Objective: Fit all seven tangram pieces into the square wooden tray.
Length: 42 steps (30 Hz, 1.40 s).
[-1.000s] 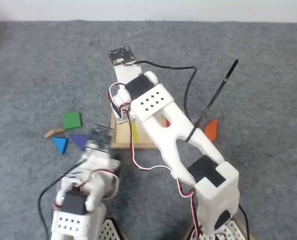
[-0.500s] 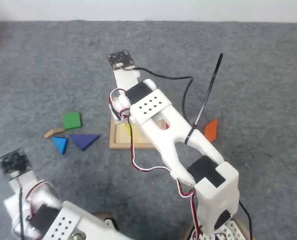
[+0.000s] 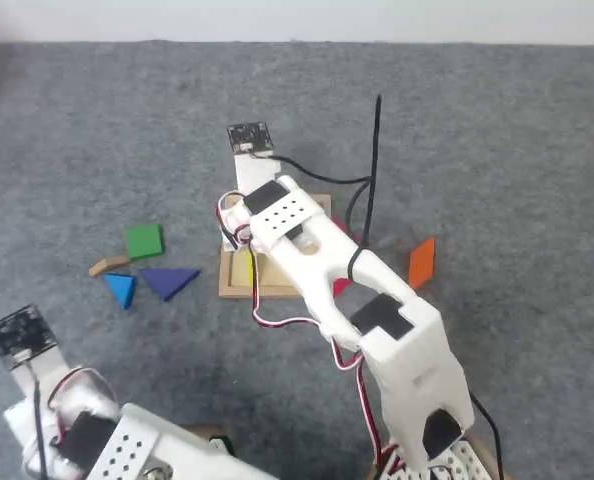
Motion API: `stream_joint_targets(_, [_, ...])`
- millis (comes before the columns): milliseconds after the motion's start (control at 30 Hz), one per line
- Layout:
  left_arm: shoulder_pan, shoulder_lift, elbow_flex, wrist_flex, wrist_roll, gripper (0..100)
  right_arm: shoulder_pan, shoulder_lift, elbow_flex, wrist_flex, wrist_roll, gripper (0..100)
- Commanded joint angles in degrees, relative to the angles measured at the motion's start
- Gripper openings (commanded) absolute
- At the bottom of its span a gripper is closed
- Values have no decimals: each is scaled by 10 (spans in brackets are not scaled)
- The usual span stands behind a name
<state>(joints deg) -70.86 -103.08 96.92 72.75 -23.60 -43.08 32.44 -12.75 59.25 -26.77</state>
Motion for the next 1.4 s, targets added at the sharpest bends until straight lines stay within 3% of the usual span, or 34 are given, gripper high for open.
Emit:
stream_joint_targets(0, [-4, -9, -5, 3, -7, 101, 12, 2, -8, -6, -6, 11])
stream_joint_targets(433, [-4, -9, -5, 4, -7, 101, 72, 6, -8, 61, -3, 320])
stream_joint_targets(767, [-4, -9, -5, 4, -7, 101, 73, -18, -15, 104, -3, 325])
stream_joint_targets(1233, [-4, -9, -5, 8, -7, 100, 7, -23, -21, 31, -3, 325])
stream_joint_targets(1367, [-4, -9, -5, 8, -7, 100, 35, -19, -55, 66, -3, 325])
